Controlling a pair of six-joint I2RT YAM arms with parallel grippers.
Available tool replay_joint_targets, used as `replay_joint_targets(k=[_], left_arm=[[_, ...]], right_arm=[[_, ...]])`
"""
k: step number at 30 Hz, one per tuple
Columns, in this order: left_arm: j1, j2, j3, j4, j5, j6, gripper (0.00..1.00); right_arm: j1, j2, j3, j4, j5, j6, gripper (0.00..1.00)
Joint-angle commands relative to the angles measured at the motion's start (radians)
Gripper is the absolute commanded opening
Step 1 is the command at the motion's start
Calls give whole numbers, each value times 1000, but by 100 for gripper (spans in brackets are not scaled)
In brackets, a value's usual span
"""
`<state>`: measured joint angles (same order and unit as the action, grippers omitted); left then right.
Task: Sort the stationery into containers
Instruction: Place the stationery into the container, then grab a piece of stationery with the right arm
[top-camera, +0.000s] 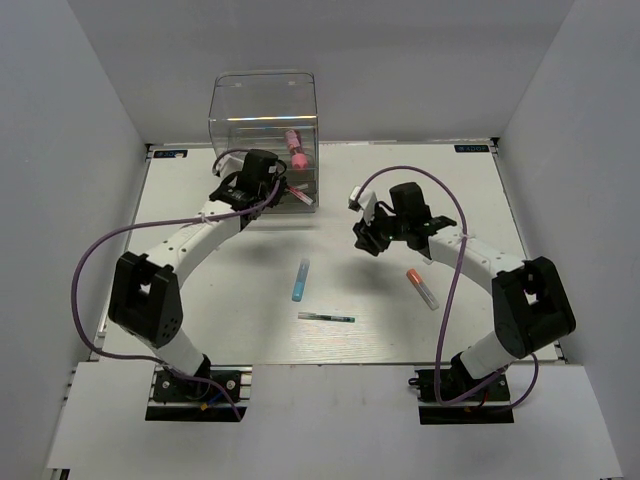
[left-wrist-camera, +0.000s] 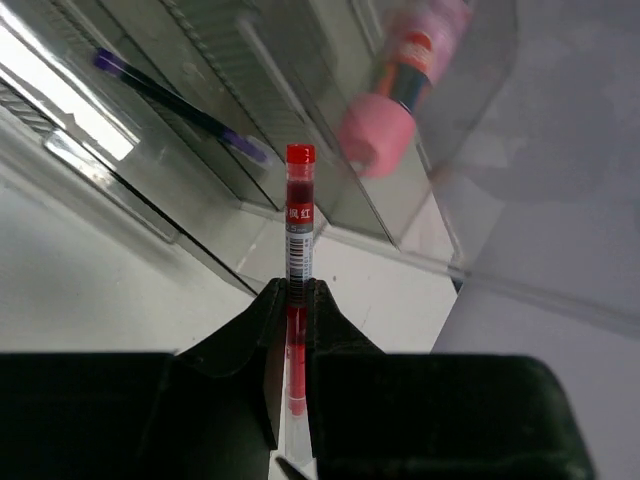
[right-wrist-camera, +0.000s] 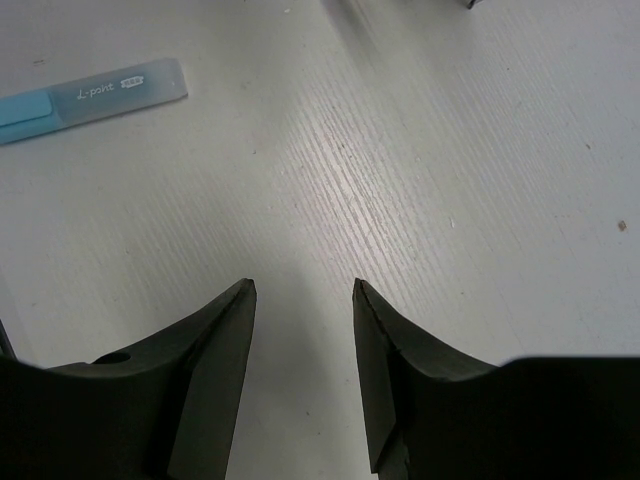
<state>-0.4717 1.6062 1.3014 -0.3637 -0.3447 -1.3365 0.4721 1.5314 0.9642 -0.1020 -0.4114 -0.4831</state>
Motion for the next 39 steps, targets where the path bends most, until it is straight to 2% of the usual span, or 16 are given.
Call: replay_joint_targets(k=[1,6,9,15,17,18,20,21,25,28,32,39], left_arm=[[30,32,38,-81,-40,-179,0],[67,83,50,-136,-22,-289,0],[88,93,38,-87,-13,-320,0],[120,147,96,-86,-4,-320,0],[133,161,96,-86,6,-320,0],[133,161,96,-77,16,-320,12],[143,161,85,-57,38,-320,30],[143,161,75,-57,38,-320,47],[143,141,52,-35,38,-283,74],[143,118,39,-24,47,-254,80],[143,69,16,31,79,-167,80],[125,-51,-57,84,148,89,78]], right_arm=[[-4,-47,-24,19,-12,-3,50],[-3,-65,-41,19,-6,-12,50],[-7,-71,-56,13,-6,-17,50],[-4,-82,-62,-13,-41,-47,51],[-6,-82,-62,-42,-102,-90,59],[-3,-82,-58,-60,-157,-110,61],[-1,-82,-56,-140,-246,-179,66],[-1,-83,-58,-175,-298,-222,70],[8,-82,-55,-270,-408,-337,80],[23,-74,-58,-286,-449,-376,83],[77,-41,-74,-277,-455,-394,83],[212,44,-84,-265,-382,-396,83]])
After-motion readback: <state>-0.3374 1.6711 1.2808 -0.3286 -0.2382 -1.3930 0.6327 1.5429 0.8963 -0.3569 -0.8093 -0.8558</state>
